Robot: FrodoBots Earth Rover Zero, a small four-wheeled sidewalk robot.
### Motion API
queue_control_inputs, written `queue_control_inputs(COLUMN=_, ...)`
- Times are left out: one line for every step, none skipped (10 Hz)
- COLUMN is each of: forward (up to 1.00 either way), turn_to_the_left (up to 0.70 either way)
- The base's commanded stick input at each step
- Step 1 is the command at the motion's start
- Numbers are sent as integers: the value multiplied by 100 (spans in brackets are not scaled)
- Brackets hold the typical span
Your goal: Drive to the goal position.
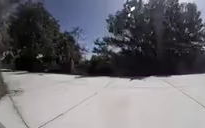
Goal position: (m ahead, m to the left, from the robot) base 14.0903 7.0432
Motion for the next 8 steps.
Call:
queue_control_inputs(forward=70, turn_to_the_left=22)
queue_control_inputs(forward=70, turn_to_the_left=0)
queue_control_inputs(forward=70, turn_to_the_left=0)
queue_control_inputs(forward=70, turn_to_the_left=0)
queue_control_inputs(forward=70, turn_to_the_left=0)
queue_control_inputs(forward=70, turn_to_the_left=0)
queue_control_inputs(forward=70, turn_to_the_left=0)
queue_control_inputs(forward=70, turn_to_the_left=0)
